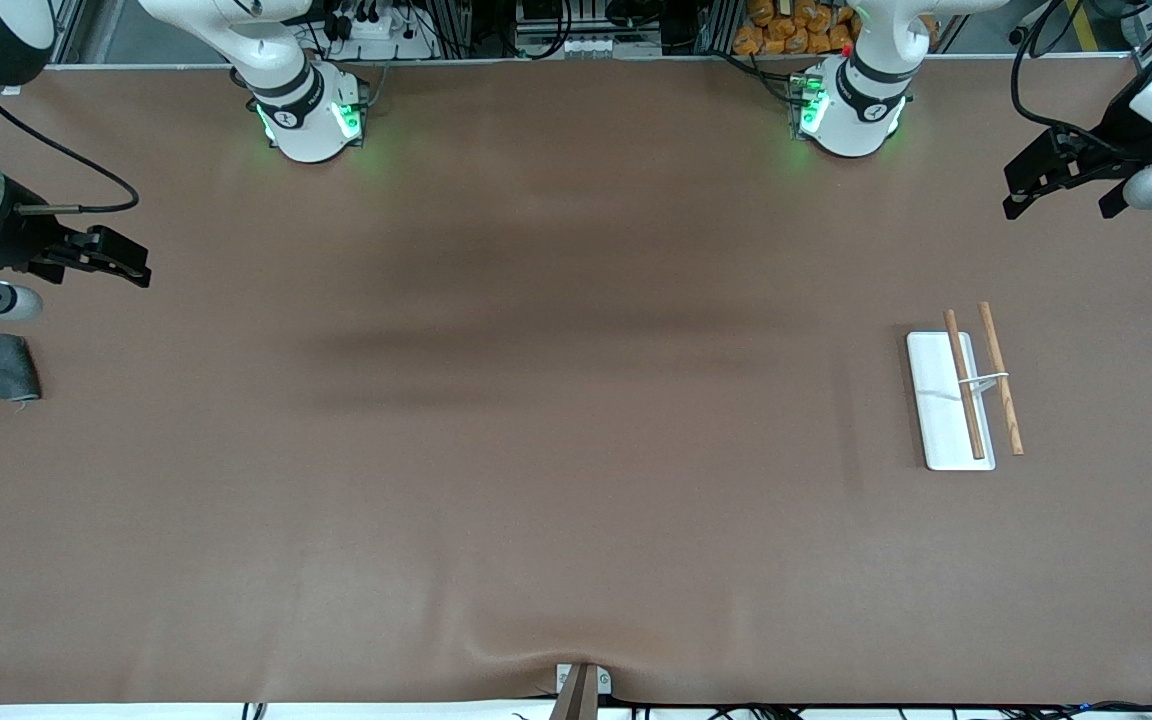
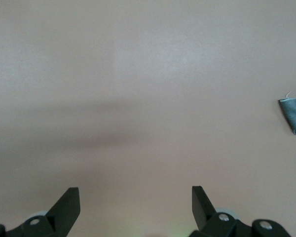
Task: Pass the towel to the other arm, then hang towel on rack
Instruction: 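Lower the right gripper onto the grey towel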
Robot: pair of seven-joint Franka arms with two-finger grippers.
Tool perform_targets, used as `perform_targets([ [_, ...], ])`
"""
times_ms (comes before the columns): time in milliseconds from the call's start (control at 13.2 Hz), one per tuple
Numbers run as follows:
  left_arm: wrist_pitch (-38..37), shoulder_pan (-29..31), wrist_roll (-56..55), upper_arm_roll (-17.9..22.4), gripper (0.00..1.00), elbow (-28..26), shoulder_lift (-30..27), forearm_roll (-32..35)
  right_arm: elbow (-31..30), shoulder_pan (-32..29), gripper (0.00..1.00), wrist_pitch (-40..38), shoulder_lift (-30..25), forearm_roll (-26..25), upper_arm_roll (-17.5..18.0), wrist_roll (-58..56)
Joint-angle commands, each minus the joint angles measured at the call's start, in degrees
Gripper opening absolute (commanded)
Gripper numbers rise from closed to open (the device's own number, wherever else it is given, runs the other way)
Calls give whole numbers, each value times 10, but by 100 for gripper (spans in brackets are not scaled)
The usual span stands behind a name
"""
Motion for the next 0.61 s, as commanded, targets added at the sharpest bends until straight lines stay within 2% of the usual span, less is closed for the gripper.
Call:
perform_targets([
  [0, -4, -10, 6, 8, 100, -2, -6, -6, 2, -2, 100, -8, -11, -6, 1, -7],
  [380, -4, -8, 11, 16, 100, -3, 6, -1, -5, -5, 100, -20, -9, -7, 0, -7],
  [532, 4, -11, 9, 15, 100, -3, 14, -6, -50, -41, 100, -21, -7, -14, -1, -12],
])
